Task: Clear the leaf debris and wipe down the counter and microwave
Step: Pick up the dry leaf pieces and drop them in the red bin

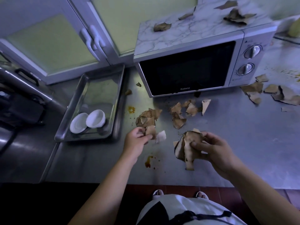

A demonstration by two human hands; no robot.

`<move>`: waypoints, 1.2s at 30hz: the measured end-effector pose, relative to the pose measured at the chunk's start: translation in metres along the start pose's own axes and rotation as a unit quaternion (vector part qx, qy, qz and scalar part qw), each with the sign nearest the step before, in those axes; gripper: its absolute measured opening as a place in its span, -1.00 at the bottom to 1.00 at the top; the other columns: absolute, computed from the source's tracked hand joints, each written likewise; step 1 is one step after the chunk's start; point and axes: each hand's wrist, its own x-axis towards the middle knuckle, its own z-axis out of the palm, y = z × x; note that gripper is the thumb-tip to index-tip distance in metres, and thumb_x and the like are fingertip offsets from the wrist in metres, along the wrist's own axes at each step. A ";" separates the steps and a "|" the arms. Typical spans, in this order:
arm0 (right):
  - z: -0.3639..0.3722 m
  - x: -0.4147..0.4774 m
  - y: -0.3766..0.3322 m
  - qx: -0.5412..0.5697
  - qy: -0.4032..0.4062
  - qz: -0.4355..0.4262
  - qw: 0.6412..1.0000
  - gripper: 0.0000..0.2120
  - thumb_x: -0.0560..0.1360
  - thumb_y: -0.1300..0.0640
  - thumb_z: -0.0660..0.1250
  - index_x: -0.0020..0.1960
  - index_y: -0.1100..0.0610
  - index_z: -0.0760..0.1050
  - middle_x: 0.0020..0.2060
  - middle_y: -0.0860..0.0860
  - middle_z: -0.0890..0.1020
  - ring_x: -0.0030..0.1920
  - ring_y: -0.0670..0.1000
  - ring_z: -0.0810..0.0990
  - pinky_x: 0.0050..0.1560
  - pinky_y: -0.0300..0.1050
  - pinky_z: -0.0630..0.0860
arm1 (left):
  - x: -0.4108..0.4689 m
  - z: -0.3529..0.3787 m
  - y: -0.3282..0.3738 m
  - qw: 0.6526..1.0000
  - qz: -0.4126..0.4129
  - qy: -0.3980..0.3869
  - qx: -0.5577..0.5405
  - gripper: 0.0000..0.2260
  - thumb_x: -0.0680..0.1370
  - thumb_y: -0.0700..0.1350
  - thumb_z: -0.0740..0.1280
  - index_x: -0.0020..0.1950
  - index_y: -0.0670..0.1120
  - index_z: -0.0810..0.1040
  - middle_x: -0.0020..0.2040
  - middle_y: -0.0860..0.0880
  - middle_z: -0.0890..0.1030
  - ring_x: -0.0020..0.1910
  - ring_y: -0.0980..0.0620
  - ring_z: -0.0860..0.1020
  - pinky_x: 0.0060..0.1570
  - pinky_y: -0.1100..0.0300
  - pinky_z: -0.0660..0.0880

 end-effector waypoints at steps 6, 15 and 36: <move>0.025 0.011 -0.007 0.008 -0.060 0.015 0.998 -0.69 0.32 0.32 0.44 0.04 0.30 0.50 -0.12 0.13 0.65 -0.13 0.14 0.65 -0.16 0.07 0.65 | -0.036 0.025 0.039 0.987 -0.021 -0.084 -0.136 -0.75 0.43 -0.32 0.50 0.05 -0.11 0.62 -0.07 -0.06 0.73 -0.08 0.02 0.70 -0.18 0.27 0.58; 0.024 0.017 0.001 0.080 -0.077 0.052 0.992 -0.77 0.36 0.36 0.42 0.00 0.25 0.55 -0.09 0.19 0.67 -0.14 0.14 0.67 -0.22 0.07 0.64 | -0.054 0.047 0.052 0.968 -0.073 -0.159 -0.181 -0.76 0.48 -0.44 0.33 -0.06 -0.11 0.61 -0.23 -0.04 0.70 -0.31 0.06 0.65 -0.44 0.26 0.53; 0.061 0.036 0.024 -0.048 0.096 0.023 0.994 -0.78 0.47 0.46 0.36 0.08 0.30 0.62 -0.19 0.16 0.64 -0.22 0.13 0.63 -0.20 0.01 0.65 | -0.013 -0.003 0.025 0.963 -0.063 -0.210 -0.154 -0.81 0.50 -0.39 0.39 0.02 -0.15 0.64 -0.05 -0.15 0.72 -0.10 -0.08 0.69 -0.21 0.06 0.64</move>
